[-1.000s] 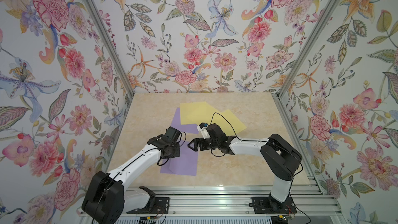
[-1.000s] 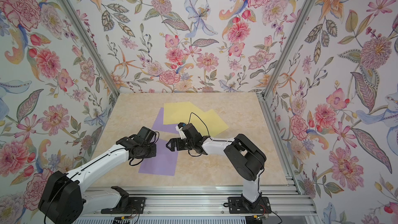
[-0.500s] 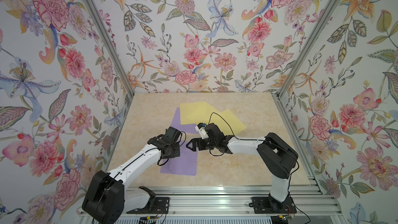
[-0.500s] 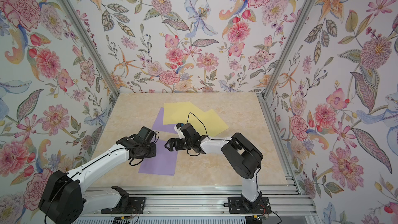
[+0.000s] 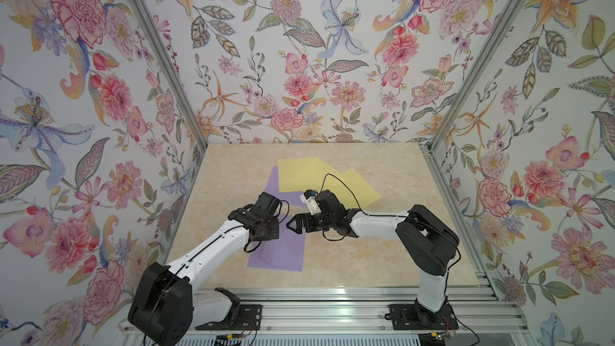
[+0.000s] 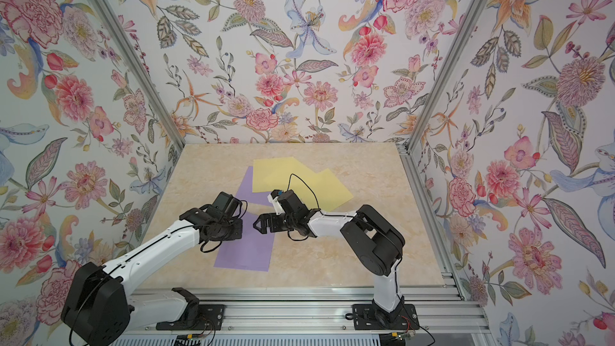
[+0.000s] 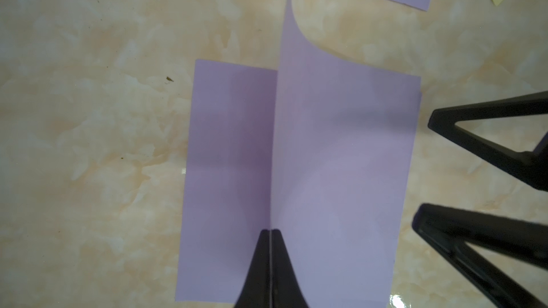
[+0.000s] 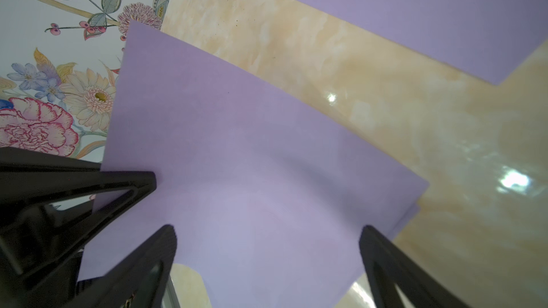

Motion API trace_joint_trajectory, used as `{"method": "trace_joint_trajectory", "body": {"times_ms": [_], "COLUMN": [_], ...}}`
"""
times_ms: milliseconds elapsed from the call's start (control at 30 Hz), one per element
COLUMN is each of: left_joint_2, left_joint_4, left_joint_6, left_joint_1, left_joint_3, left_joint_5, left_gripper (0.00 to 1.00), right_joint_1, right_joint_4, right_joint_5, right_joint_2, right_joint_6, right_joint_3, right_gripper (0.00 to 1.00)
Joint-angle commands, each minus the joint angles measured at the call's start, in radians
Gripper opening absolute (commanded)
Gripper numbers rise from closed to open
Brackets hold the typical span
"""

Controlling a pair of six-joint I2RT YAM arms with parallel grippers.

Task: Sort the scattered colored papers by color
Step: Place the colored paper.

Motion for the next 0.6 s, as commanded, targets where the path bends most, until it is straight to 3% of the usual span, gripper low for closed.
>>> {"method": "trace_joint_trajectory", "body": {"times_ms": [0, 567], "left_joint_2": [0.011, 0.005], "left_joint_4": [-0.043, -0.052], "left_joint_6": [0.043, 0.072], "left_joint_1": [0.010, 0.010], "left_joint_3": [0.033, 0.019], "left_joint_5": [0.006, 0.067], "left_gripper": [0.00, 0.00], "right_joint_1": [0.007, 0.014], "right_joint_4": [-0.007, -0.004], "right_joint_5": [-0.013, -0.005], "right_joint_2": [0.017, 0.018], "right_joint_6": [-0.017, -0.015], "right_joint_3": [0.025, 0.021], "right_gripper": [1.00, 1.00]}}
